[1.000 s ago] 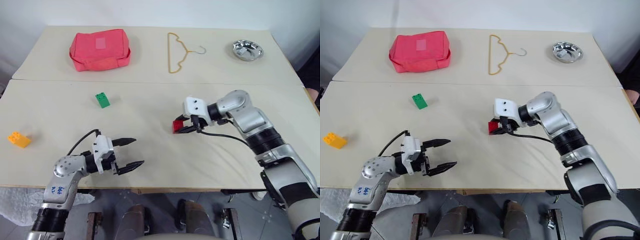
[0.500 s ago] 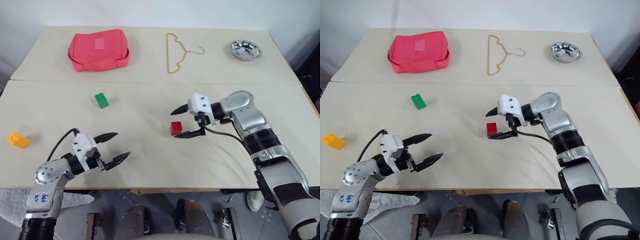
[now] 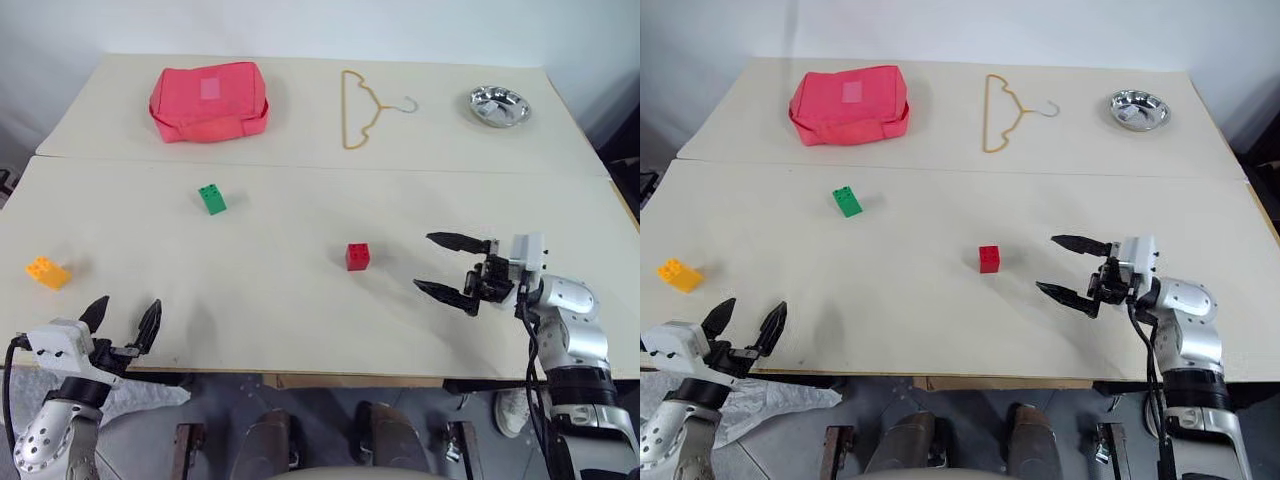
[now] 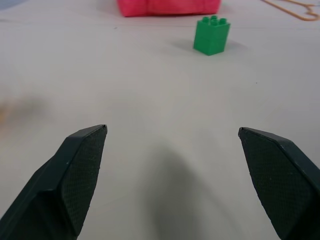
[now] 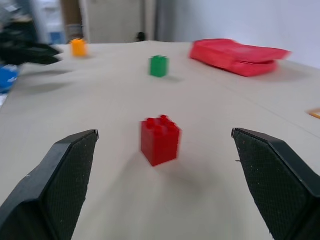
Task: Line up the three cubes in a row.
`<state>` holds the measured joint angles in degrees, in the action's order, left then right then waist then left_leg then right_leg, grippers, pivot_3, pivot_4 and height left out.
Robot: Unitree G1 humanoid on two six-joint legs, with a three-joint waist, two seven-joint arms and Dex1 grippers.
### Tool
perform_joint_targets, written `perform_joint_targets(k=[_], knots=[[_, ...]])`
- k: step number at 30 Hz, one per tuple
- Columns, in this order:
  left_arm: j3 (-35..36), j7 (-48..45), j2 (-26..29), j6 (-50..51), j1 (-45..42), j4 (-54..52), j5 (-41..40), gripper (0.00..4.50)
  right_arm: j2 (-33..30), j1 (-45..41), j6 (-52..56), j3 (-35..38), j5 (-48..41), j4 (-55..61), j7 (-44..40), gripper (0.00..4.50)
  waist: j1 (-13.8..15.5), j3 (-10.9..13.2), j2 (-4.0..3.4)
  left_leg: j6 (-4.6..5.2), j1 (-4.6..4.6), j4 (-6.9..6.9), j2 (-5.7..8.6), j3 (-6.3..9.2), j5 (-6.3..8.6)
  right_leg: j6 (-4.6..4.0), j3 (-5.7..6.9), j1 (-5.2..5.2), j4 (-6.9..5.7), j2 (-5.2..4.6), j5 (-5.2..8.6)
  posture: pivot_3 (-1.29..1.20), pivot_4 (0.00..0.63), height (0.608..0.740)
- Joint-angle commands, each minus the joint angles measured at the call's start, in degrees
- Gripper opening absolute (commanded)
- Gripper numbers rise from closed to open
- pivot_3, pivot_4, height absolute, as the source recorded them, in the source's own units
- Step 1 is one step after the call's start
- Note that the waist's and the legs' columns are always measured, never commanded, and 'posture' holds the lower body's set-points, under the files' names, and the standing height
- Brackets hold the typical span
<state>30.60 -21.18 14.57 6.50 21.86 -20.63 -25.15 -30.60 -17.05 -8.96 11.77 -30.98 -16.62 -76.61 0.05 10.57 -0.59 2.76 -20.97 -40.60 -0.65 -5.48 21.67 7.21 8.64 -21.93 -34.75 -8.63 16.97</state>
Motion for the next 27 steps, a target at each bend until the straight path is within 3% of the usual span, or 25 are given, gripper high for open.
perform_joint_targets(k=[1, 5, 10, 15, 27], knots=[[-1.29, 7.85, -1.70, 4.68, -1.88, -6.63, 0.59, 4.50, 0.86, 2.03, -2.53, 1.58, -0.07, 3.55, 2.59, 4.49, 0.07, 0.00, 0.00, -0.01, -0.01, 0.00, 0.00, 0.00, 0.00, 0.00, -0.02, 0.00, 0.01, 0.00, 0.00, 0.00, 0.150, 0.740], [-9.07, 14.23, -0.47, 12.69, -11.09, -9.20, 5.98, 4.50, 0.98, 3.49, -0.32, 0.13, -0.62, 6.85, 3.99, 4.49, 0.47, -0.01, -0.02, 0.00, 0.00, -0.02, 0.04, 0.00, 0.00, -0.01, -0.03, 0.02, -0.02, 0.03, -0.01, 0.00, 0.150, 0.740], [-12.78, 21.97, -0.98, 21.66, -25.29, -3.75, 9.60, 4.50, 1.04, 3.89, 3.35, -1.61, -1.11, 10.32, 4.95, 4.49, 0.46, -0.01, -0.02, 0.01, -0.03, -0.14, 0.03, 0.01, -0.01, -0.01, 0.13, 0.02, -0.10, 0.10, -0.01, 0.00, 0.150, 0.740], [-18.34, 30.59, -3.65, 21.09, -46.20, 17.75, 18.05, 4.50, 1.81, 2.45, 6.49, -3.91, -1.29, 13.24, 5.89, 4.49, 1.43, -0.03, 0.01, 0.02, -0.14, -0.39, 0.04, 0.05, -0.04, 0.00, 0.49, 0.01, -0.24, 0.17, -0.01, 0.00, 0.150, 0.740], [-20.03, 34.08, -8.94, 14.07, -57.80, 33.43, 20.72, 4.50, 4.10, 3.81, 9.31, -5.49, -1.94, 17.16, 8.07, 4.49, 1.52, -0.01, 0.05, 0.03, -0.30, -0.32, 0.10, 0.04, -0.01, 0.04, 0.51, -0.08, -0.13, 0.15, -0.02, 0.00, 0.150, 0.740]])
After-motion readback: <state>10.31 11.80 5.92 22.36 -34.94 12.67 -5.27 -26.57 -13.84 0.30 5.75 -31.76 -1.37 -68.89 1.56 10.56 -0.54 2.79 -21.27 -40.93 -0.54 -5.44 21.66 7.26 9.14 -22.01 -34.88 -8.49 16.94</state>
